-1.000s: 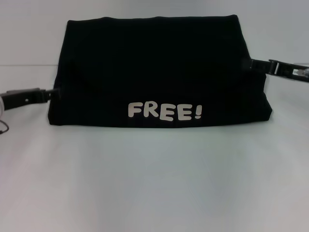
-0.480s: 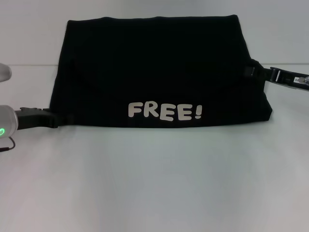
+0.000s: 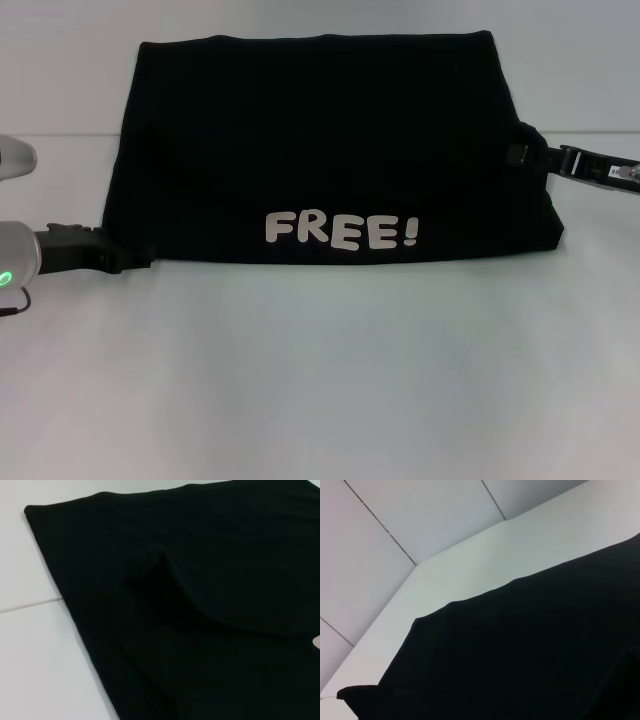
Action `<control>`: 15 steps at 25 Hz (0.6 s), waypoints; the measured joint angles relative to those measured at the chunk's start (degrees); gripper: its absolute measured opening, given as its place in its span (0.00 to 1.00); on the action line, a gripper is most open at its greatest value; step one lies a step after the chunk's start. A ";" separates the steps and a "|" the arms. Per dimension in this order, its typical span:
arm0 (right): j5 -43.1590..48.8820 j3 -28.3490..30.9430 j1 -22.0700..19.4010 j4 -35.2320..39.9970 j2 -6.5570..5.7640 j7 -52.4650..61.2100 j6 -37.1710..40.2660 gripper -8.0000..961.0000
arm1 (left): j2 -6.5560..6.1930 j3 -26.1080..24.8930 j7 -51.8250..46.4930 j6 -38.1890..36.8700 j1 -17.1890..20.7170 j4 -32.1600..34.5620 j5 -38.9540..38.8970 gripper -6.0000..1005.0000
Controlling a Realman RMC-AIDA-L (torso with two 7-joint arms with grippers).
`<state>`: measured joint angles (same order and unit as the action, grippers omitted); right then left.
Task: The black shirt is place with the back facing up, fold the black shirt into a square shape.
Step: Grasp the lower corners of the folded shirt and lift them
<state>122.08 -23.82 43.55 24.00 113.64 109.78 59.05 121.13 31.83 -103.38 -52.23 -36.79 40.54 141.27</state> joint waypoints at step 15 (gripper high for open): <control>-0.58 0.00 -0.52 -0.11 0.12 0.00 0.01 0.65 | -0.02 1.30 -0.01 -0.05 -0.43 0.14 2.74 0.77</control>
<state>121.51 -23.82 43.03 23.89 113.76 109.78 59.07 121.11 33.13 -103.39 -52.29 -37.23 40.67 144.01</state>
